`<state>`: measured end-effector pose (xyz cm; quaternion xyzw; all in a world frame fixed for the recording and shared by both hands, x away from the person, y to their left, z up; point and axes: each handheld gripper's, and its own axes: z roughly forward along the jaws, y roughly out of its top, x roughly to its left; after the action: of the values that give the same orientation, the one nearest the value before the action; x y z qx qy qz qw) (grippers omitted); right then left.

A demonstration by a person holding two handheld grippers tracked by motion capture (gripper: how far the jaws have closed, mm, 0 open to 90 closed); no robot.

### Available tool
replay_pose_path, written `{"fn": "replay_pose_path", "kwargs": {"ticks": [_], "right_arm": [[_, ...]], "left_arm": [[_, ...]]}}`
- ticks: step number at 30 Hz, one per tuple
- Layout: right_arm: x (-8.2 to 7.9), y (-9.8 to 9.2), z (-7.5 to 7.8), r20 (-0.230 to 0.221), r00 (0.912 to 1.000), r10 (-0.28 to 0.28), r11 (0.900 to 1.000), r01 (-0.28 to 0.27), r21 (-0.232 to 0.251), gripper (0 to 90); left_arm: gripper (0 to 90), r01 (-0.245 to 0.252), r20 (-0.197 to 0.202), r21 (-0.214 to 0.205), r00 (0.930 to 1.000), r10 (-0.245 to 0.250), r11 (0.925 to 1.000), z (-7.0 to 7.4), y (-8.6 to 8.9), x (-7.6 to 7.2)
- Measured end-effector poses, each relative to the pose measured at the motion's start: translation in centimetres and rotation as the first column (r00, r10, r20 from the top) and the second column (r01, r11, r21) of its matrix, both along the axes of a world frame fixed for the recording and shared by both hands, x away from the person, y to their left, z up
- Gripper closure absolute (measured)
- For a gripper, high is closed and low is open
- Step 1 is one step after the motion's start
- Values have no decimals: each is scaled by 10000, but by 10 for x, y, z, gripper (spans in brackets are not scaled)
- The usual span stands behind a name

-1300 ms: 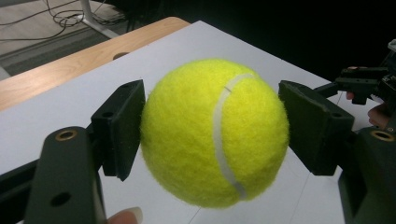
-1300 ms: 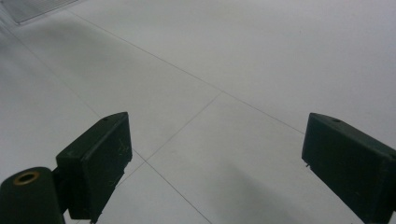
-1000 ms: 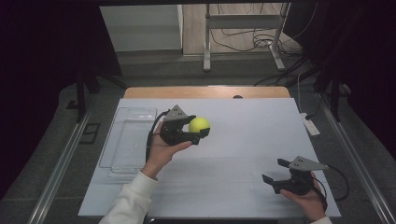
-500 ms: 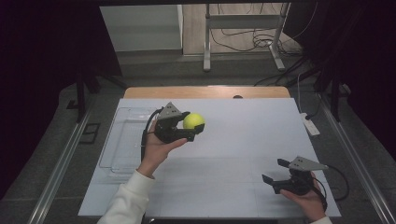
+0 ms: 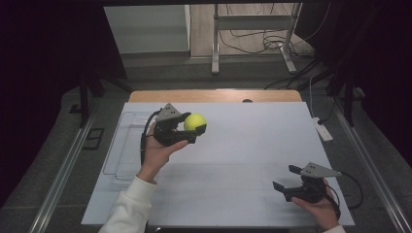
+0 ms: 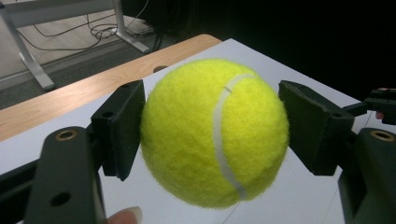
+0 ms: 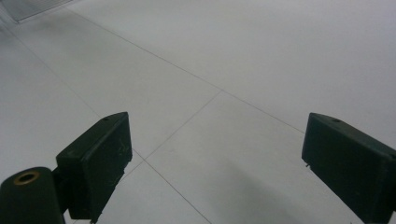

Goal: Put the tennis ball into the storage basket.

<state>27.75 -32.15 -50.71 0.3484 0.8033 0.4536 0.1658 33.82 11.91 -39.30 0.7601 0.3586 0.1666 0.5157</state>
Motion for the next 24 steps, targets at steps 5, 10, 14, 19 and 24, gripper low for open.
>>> {"fn": "replay_pose_path", "kwargs": {"ticks": [5,10,14,19,24], "right_arm": [[0,0,0,-14,10000,-15,10000,15,13,89],[0,0,0,-14,10000,-7,10000,7,7,89],[0,0,0,-23,10000,-22,10000,22,23,89],[0,0,0,-30,10000,-26,10000,26,36,89],[0,0,0,-38,10000,-26,10000,26,27,89]], "left_arm": [[279,-15,-15,-10,10000,15,10000,1,2,0],[279,-135,-25,-83,9999,134,9999,2,6,1],[279,-271,12,-131,9996,271,9995,3,11,1],[280,-404,41,-221,9992,405,9989,5,16,1],[279,-452,59,-252,9990,454,9987,7,20,1]]}}
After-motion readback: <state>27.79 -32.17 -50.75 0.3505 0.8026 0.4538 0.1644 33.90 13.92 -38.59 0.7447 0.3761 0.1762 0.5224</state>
